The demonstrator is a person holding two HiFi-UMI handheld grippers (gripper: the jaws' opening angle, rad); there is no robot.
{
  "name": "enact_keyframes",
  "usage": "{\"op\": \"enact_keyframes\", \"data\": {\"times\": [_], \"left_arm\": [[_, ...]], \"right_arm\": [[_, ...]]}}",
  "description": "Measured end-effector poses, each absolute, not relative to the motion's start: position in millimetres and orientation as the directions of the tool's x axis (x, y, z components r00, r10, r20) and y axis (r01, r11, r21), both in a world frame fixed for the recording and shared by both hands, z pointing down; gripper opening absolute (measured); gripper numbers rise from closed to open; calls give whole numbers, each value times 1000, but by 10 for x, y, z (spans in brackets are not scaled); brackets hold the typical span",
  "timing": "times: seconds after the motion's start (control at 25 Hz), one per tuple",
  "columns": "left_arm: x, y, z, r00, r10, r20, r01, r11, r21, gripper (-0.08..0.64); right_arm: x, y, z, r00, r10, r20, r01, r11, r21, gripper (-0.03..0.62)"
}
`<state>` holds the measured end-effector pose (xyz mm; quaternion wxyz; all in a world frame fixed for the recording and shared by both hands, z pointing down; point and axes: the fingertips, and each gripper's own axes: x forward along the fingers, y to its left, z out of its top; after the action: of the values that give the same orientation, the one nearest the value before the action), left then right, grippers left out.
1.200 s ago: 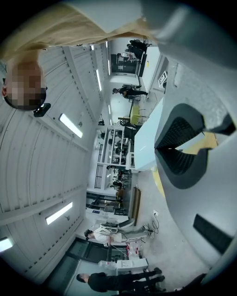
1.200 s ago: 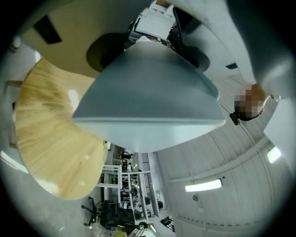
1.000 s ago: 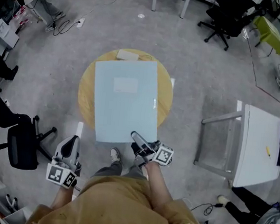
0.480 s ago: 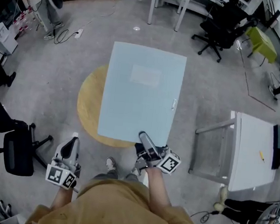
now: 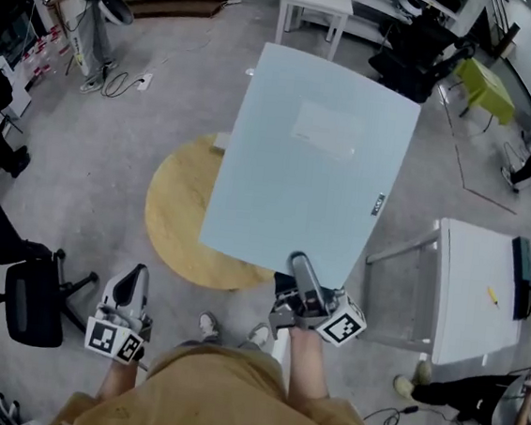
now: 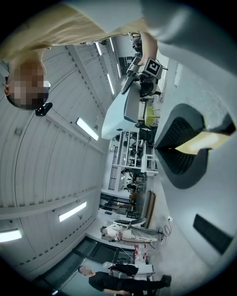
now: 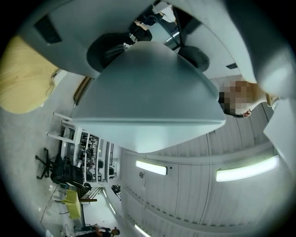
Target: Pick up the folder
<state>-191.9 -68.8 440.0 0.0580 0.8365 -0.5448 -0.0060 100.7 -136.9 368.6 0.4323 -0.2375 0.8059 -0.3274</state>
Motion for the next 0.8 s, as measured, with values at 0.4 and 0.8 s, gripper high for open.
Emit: {"op": "enact_keyframes", "data": {"times": [0.4,0.8], "left_arm": [[-1969,-766,4250,402,-916,2,-913,-400,85,3],[-2154,-795,4022,350,-935,-50,-934,-352,53,3]], "right_arm": [[1365,-1246,3087,-438,-698,-567,-366,714,-597,273],[1857,-989,2373,-326,-657,-680,-528,723,-445,273]]}}
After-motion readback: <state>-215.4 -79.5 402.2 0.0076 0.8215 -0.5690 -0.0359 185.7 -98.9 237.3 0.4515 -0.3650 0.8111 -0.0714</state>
